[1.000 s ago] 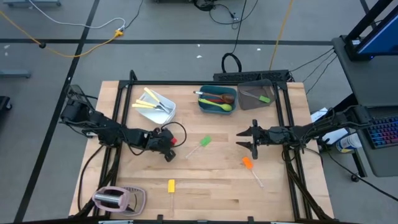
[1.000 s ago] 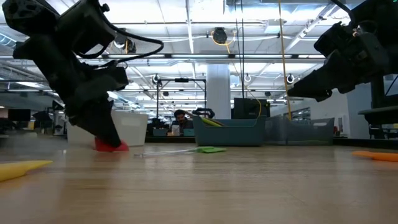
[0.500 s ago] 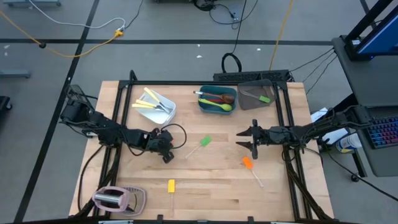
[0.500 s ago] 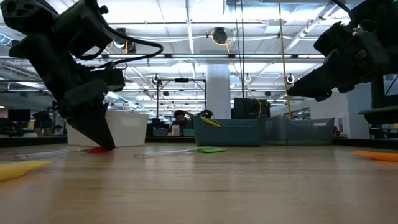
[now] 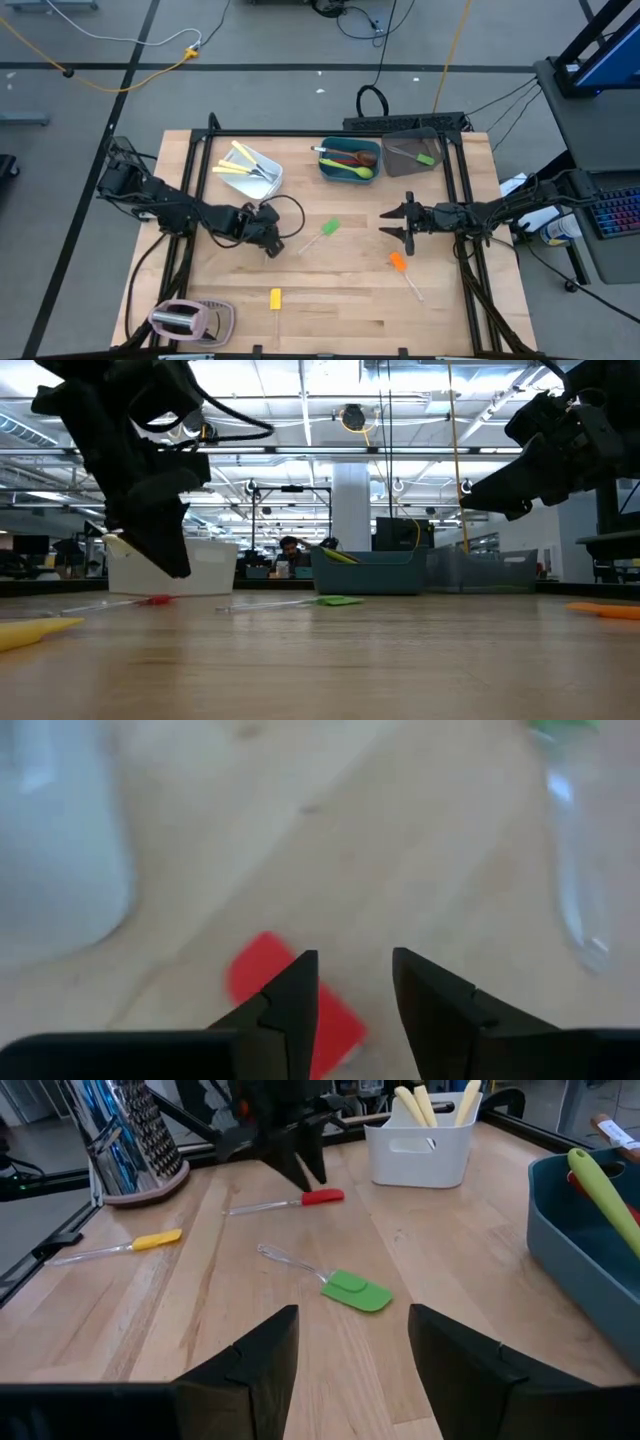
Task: Pick & Place Kitchen Items
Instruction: Put the red spatula into the black bin
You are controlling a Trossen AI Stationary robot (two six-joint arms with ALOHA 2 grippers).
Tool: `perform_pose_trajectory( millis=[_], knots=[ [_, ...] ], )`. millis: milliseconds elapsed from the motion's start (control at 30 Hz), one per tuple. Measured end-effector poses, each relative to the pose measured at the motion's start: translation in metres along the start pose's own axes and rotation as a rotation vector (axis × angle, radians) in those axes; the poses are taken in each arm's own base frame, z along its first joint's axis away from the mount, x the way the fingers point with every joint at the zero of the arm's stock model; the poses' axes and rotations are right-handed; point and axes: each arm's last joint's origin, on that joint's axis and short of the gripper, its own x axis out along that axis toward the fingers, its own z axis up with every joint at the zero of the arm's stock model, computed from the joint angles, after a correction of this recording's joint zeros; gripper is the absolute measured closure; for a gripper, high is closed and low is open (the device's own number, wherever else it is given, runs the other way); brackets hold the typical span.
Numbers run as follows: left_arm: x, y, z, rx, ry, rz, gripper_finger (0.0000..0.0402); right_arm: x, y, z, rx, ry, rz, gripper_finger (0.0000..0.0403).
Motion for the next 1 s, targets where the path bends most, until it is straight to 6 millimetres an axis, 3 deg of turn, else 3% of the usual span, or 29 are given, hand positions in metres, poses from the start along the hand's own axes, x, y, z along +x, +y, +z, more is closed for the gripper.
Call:
perform_pose_trajectory(
  millis=[167,267,600,1000],
  knots=[
    [0.004,0.010,-0.003,-0.304,-0.014,0.079,0.0266,0.000,0.000,0.000,-0.001,0.002,0.000,0.0220],
    [0.010,0.015,-0.011,-0.371,0.003,0.116,0.0266,0.000,0.000,0.000,-0.003,0.002,0.000,0.0220],
    [0.023,0.016,-0.015,-0.425,0.002,0.134,0.0253,0.000,0.000,0.000,-0.007,-0.001,0.000,0.0220],
    [0.024,0.018,-0.015,-0.397,0.067,0.128,0.0163,0.000,0.000,0.001,-0.007,-0.005,0.001,0.0220]
  ],
)
